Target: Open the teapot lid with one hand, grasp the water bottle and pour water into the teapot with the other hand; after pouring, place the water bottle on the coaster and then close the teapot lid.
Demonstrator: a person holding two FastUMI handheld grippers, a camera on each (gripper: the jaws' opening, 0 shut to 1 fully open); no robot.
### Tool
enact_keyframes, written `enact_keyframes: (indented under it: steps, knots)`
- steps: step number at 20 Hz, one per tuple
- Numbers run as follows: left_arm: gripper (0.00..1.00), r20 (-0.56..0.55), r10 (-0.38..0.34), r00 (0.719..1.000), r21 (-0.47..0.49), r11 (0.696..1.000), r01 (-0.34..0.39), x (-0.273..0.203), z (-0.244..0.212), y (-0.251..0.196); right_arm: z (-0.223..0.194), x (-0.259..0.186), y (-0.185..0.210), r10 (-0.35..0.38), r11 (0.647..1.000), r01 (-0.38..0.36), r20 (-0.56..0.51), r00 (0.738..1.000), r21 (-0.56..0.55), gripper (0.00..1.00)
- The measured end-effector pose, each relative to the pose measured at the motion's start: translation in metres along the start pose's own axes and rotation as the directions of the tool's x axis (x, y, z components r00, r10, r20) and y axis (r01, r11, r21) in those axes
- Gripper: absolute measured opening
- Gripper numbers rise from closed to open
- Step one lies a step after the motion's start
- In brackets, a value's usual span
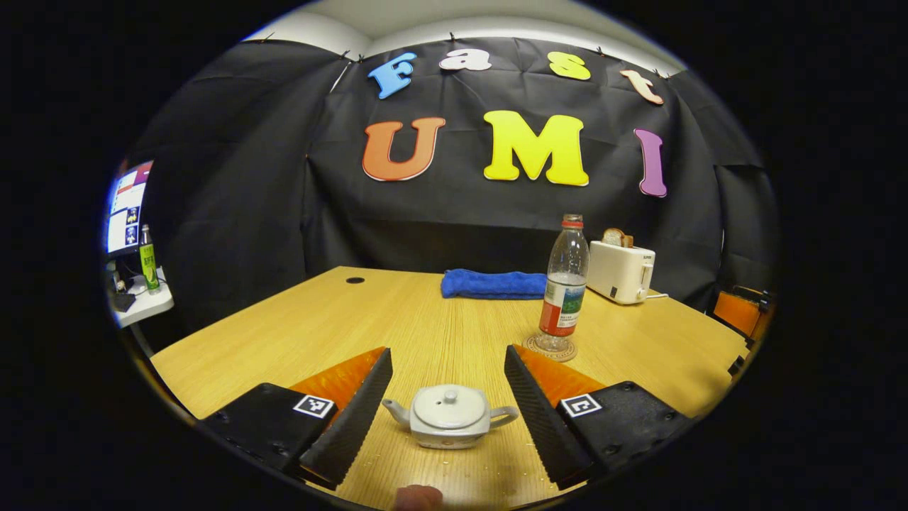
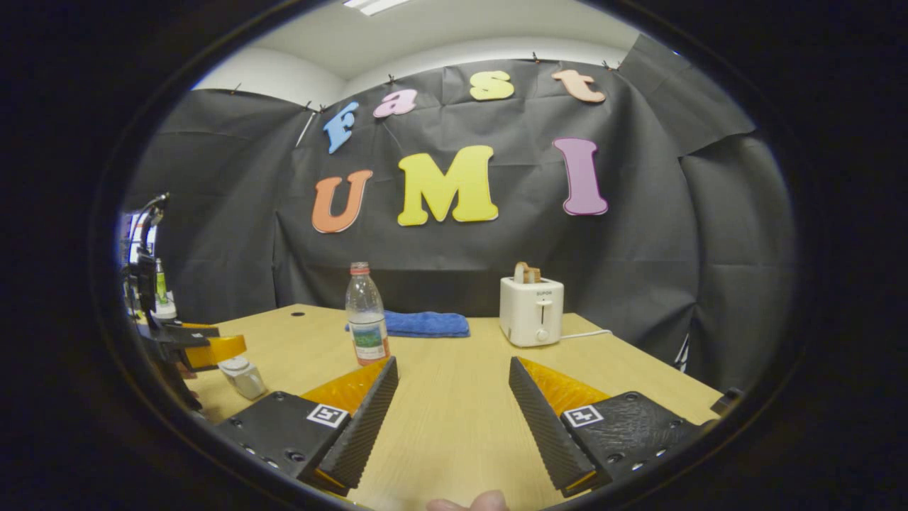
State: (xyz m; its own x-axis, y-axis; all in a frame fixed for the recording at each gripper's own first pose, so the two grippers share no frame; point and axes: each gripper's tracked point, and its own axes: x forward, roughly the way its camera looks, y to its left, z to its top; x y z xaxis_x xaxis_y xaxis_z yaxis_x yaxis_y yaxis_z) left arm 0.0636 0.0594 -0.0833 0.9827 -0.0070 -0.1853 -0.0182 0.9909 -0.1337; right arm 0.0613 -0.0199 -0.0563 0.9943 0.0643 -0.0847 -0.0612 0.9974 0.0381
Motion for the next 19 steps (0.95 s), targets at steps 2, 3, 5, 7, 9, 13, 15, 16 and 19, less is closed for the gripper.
enact_keyframes:
  steps: [2,3,5,7,9,13,15,16,19]
  knots:
    - [1.00,0.074,-0.002,0.997,0.027,1.000,0.000,-0.015,0.034,-0.014,0.010,-0.003,-0.001,-0.020,1.000,0.020,0.020,1.000,0.000,0.93]
    - [0.99,0.102,-0.011,0.995,0.030,1.000,0.008,-0.021,0.049,-0.023,0.016,-0.005,-0.001,-0.032,0.999,0.032,0.031,0.999,0.001,0.93]
    - [0.99,0.145,-0.028,0.989,0.032,0.999,0.024,-0.032,0.072,-0.039,0.031,-0.010,-0.002,-0.053,0.999,0.052,0.064,0.997,0.011,0.93]
    - [0.99,0.166,-0.056,0.985,0.027,0.998,0.053,-0.043,0.084,-0.057,0.042,-0.017,-0.003,-0.073,0.997,0.074,0.100,0.992,-0.003,0.93]
    - [0.99,0.170,-0.074,0.983,0.030,0.997,0.070,-0.051,0.086,-0.071,0.049,-0.024,0.001,-0.075,0.997,0.079,0.122,0.990,-0.026,0.94]
    - [0.99,0.162,-0.107,0.981,0.076,0.992,0.096,-0.061,0.076,-0.090,0.054,-0.040,0.008,-0.065,0.995,0.074,0.141,0.988,-0.059,0.94]
    - [0.99,0.171,-0.114,0.979,0.089,0.991,0.100,-0.064,0.077,-0.095,0.054,-0.043,0.012,-0.064,0.996,0.072,0.137,0.989,-0.057,0.94]
    - [0.99,0.180,-0.117,0.977,0.085,0.991,0.103,-0.065,0.078,-0.095,0.053,-0.043,0.014,-0.060,0.996,0.068,0.133,0.989,-0.055,0.94]
    - [0.99,0.191,-0.116,0.975,0.080,0.992,0.102,-0.064,0.079,-0.090,0.053,-0.042,0.019,-0.058,0.996,0.066,0.126,0.990,-0.060,0.94]
